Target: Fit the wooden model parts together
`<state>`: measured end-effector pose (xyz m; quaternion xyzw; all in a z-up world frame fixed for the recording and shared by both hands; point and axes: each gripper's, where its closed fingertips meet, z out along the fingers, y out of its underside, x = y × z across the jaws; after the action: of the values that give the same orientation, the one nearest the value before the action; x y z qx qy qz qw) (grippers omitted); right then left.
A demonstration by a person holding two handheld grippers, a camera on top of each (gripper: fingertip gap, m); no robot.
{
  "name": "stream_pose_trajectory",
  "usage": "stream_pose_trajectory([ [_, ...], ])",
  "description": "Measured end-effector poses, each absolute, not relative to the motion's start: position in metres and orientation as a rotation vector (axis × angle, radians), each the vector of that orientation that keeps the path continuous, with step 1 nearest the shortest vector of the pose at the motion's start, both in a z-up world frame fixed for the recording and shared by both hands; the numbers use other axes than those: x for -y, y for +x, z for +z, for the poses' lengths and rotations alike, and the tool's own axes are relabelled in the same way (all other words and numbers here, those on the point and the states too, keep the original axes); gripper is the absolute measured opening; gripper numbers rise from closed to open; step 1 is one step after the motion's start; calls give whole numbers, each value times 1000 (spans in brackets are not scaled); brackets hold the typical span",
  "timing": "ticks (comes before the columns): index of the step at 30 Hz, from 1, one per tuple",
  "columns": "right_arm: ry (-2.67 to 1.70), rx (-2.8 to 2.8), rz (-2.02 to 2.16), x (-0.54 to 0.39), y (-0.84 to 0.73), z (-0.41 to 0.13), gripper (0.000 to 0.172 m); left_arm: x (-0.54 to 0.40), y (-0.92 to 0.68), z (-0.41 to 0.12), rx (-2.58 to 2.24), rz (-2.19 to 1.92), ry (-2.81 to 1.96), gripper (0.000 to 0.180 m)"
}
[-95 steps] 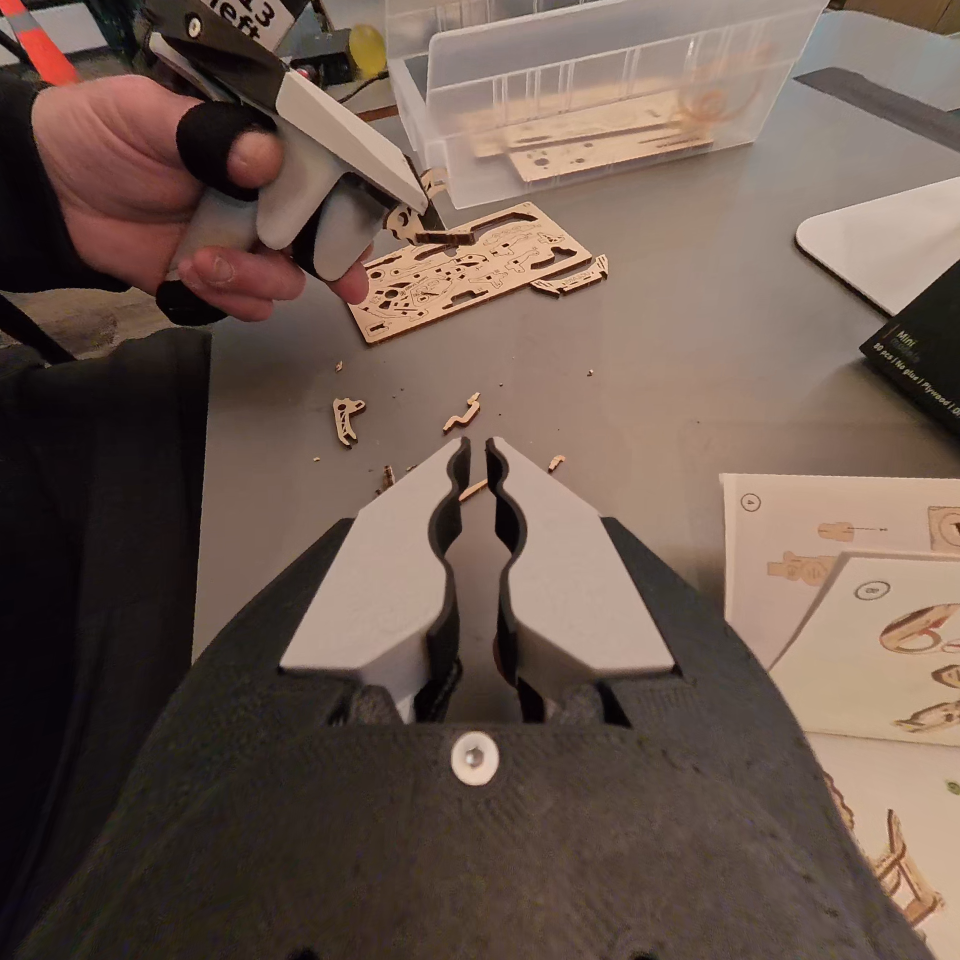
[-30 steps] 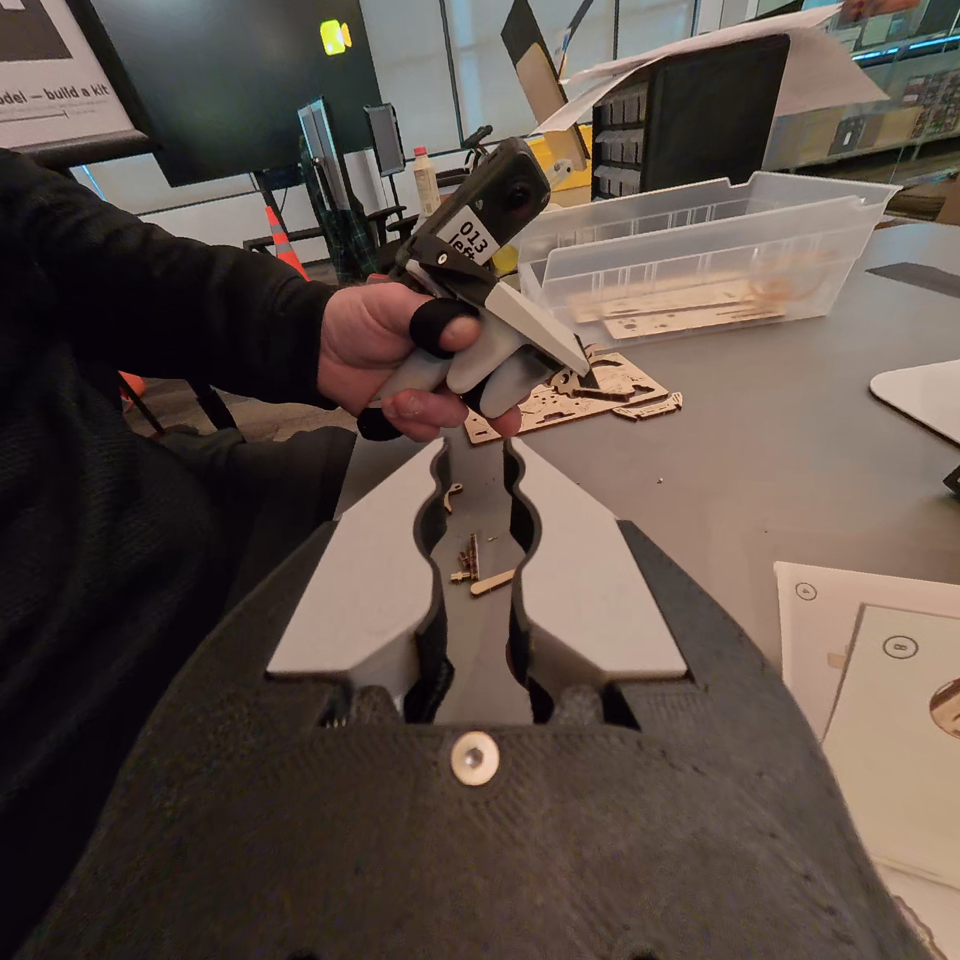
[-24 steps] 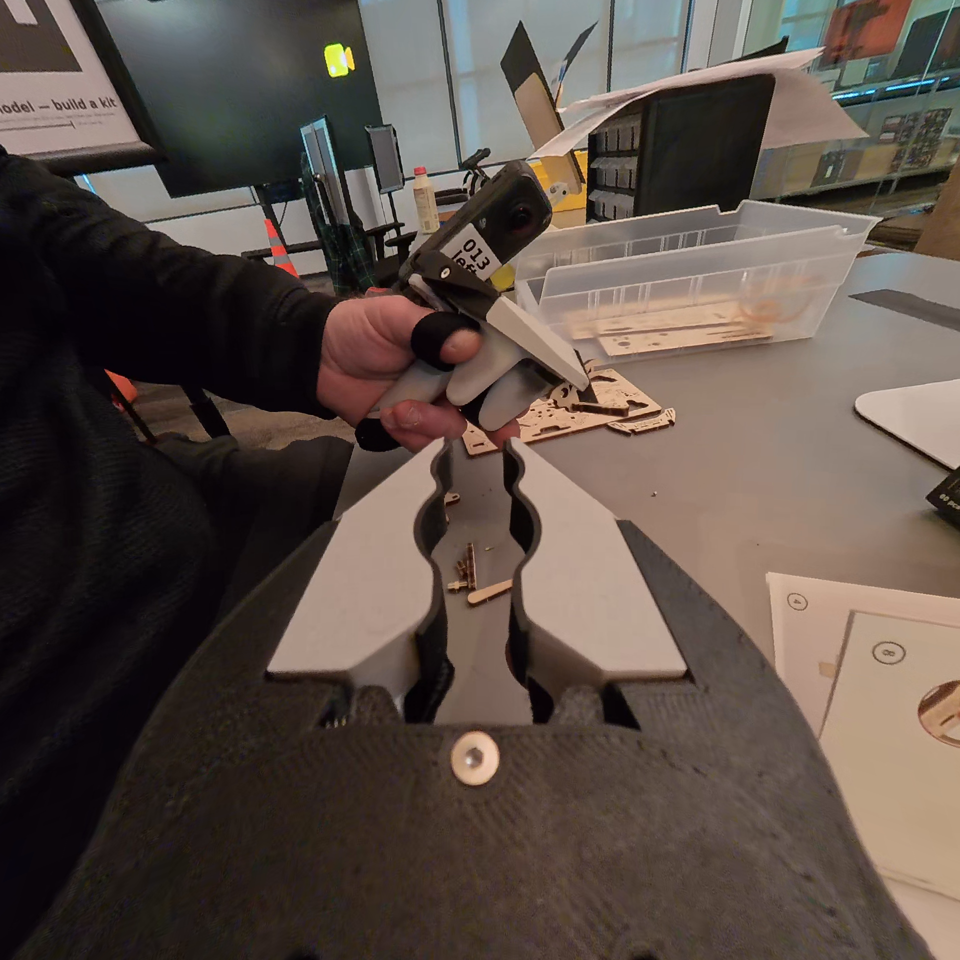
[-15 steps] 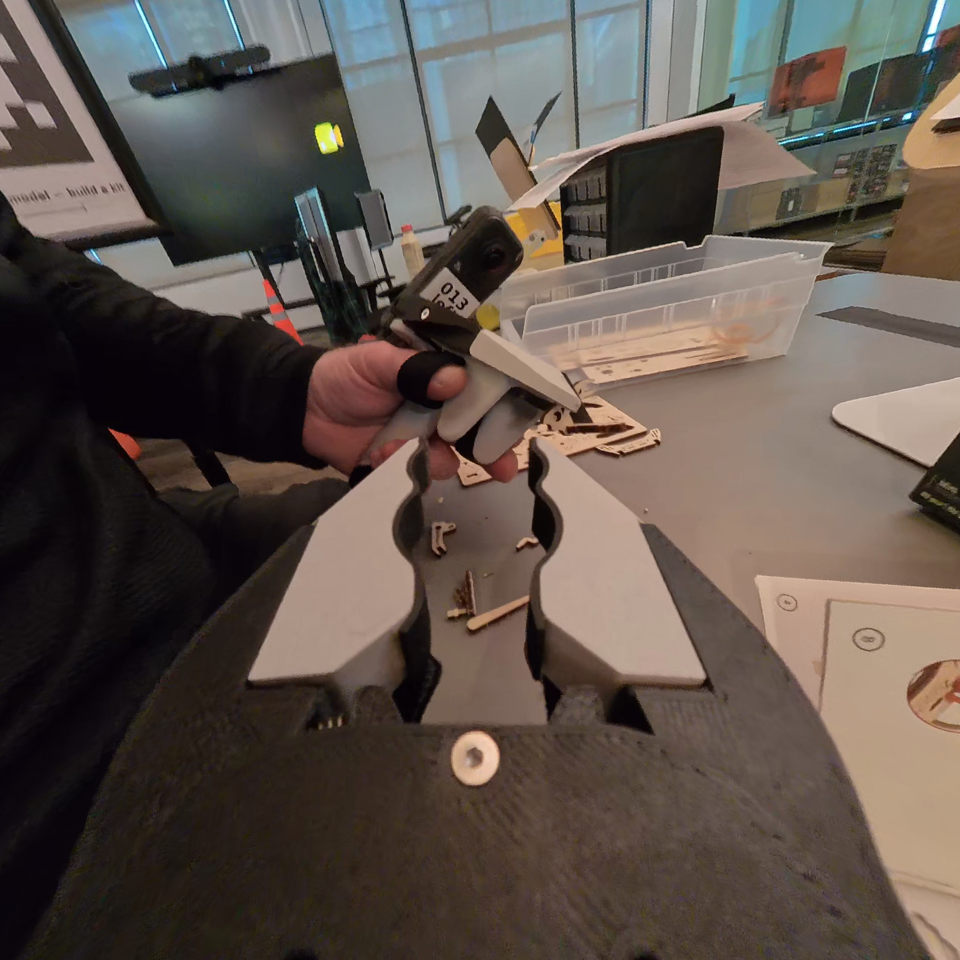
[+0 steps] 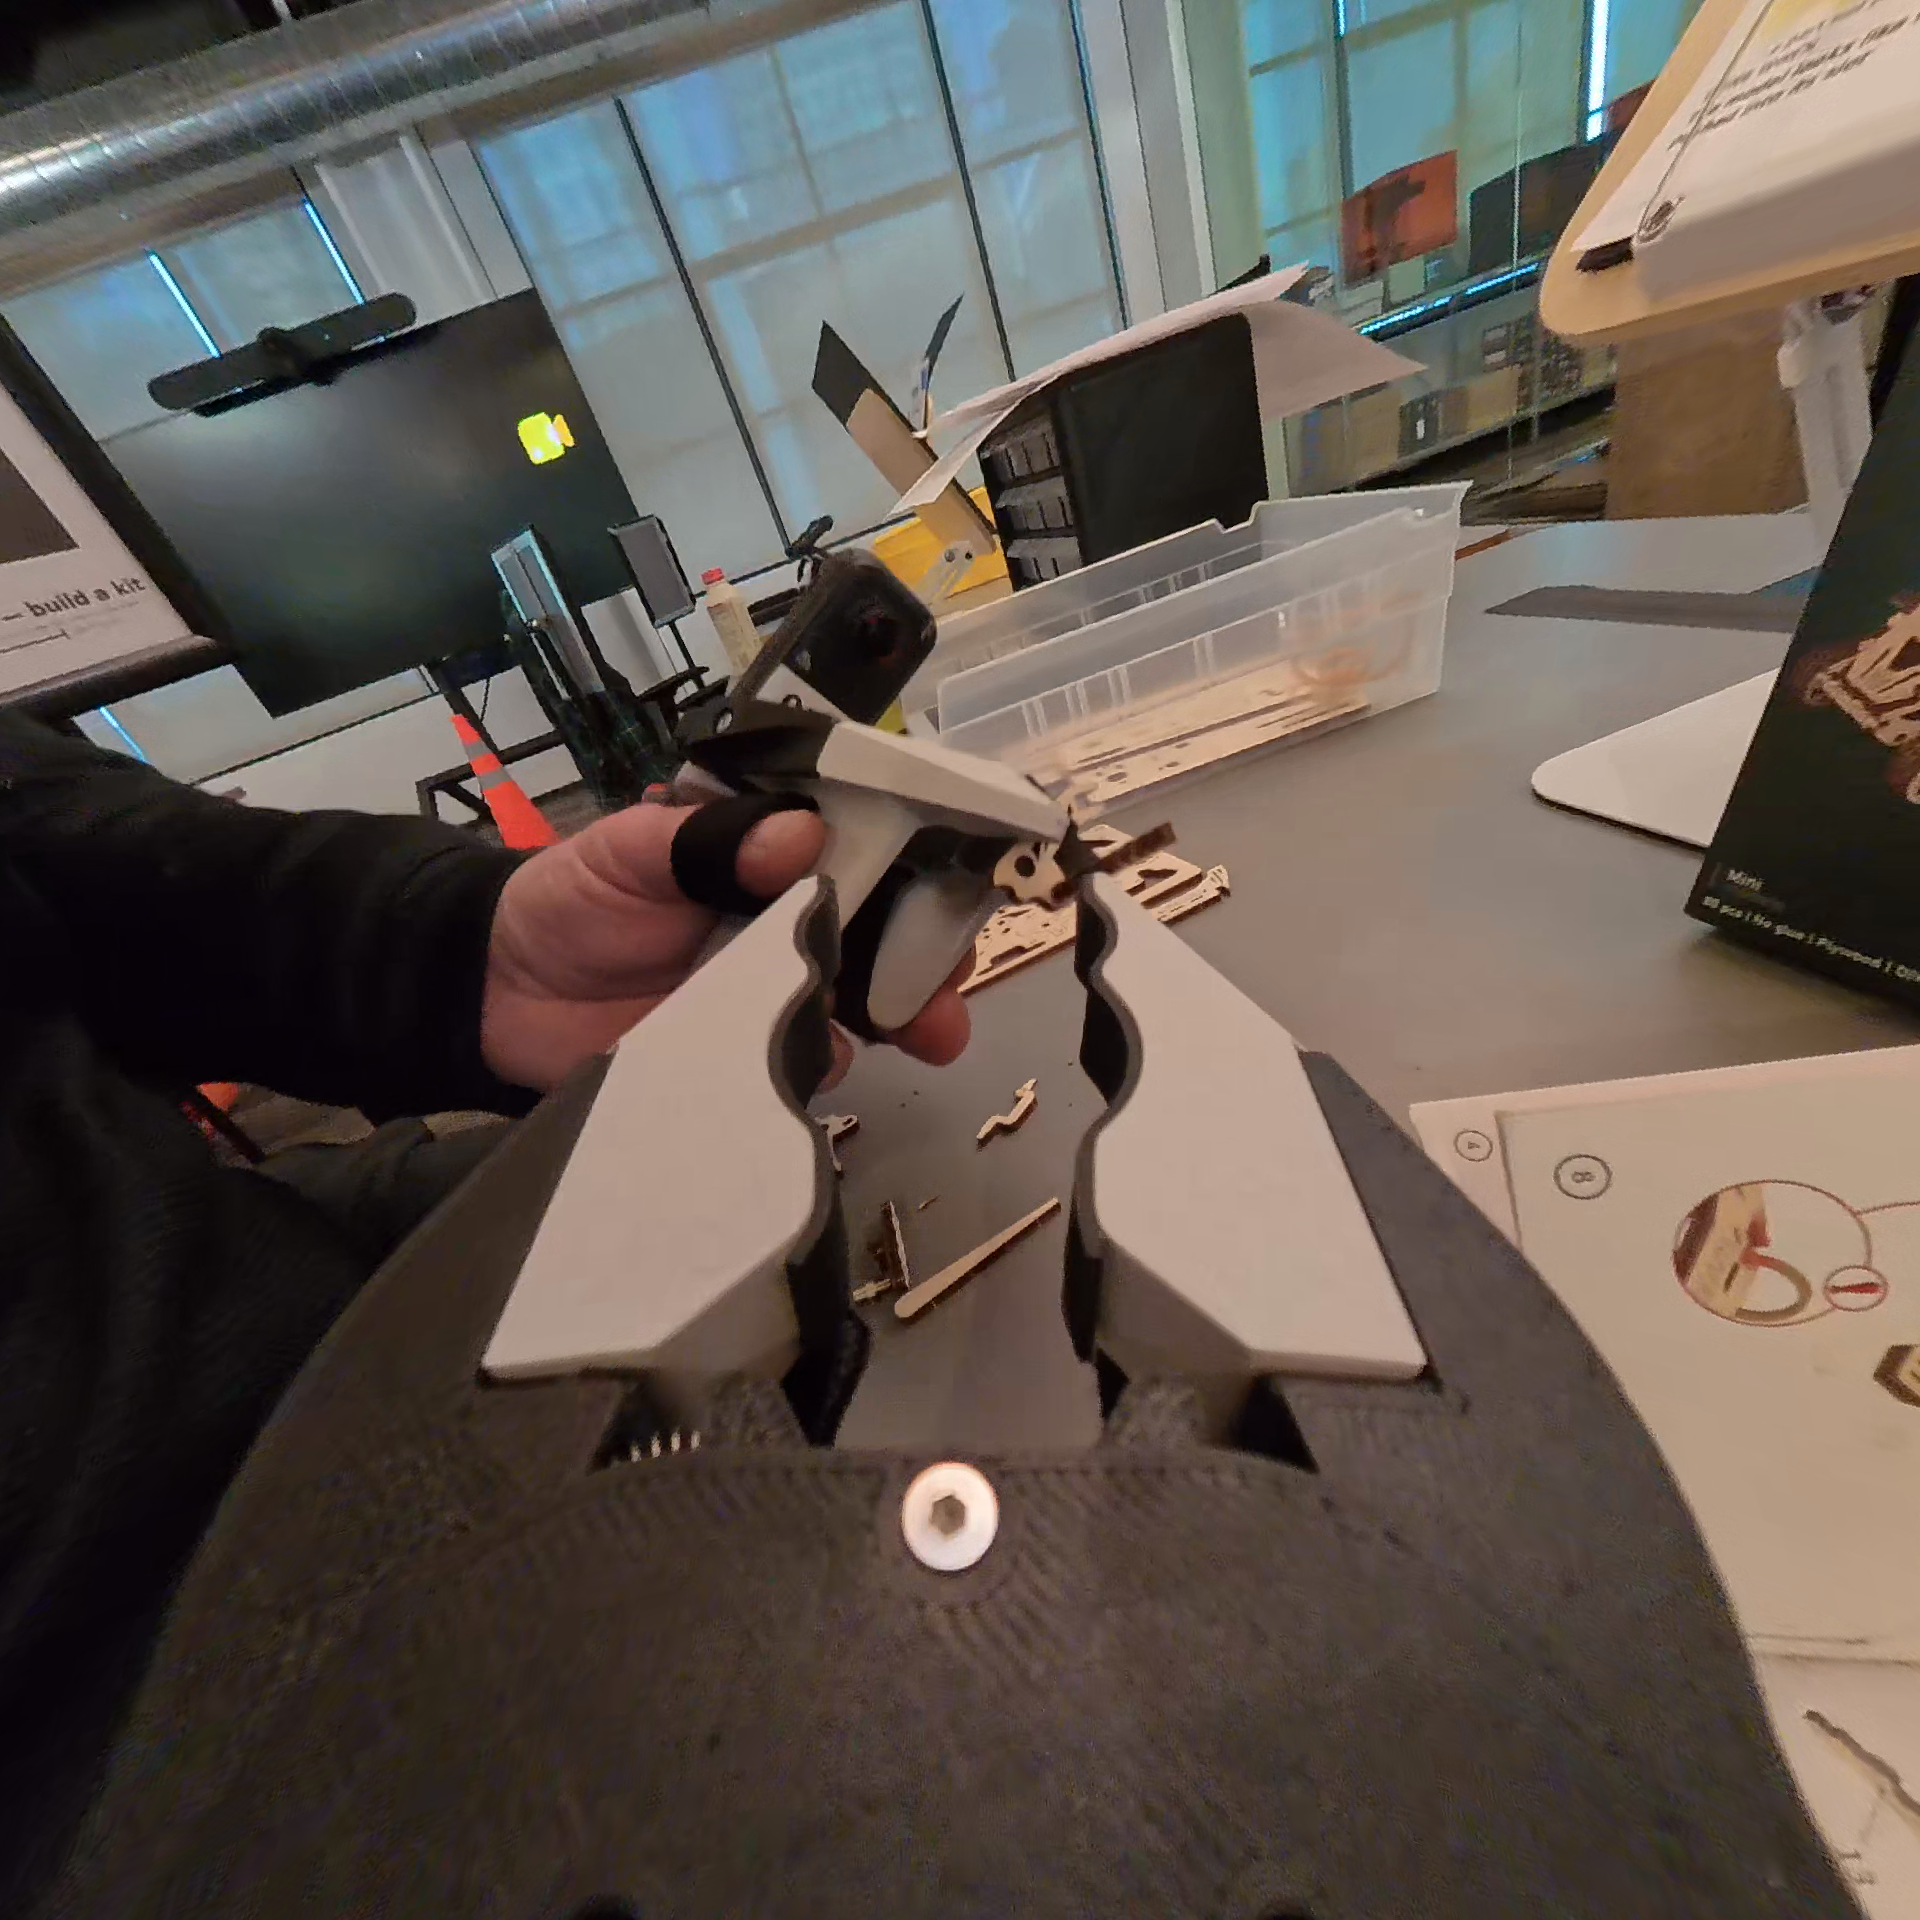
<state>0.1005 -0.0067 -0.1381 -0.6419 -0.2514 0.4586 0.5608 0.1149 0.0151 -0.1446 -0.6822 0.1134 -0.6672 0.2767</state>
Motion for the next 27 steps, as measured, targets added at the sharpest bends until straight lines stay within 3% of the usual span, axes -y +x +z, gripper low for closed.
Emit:
stream_pose_trajectory([
  [13, -1545, 418, 1273, -3, 111, -137, 39, -17, 121, -135, -461, -1652, -1711, 9],
  [21, -1500, 303, 1387, -7, 120, -129, 15, -5, 131, -135, -675, -1522, -1655, 9],
  [24, -1495, 332, 1369, -4, 120, -129, 15, -7, 131, -130, -625, -1568, -1646, 9],
  [27, -1520, 411, 1313, 0, 113, -134, 29, -14, 126, -123, -498, -1640, -1631, 8],
])
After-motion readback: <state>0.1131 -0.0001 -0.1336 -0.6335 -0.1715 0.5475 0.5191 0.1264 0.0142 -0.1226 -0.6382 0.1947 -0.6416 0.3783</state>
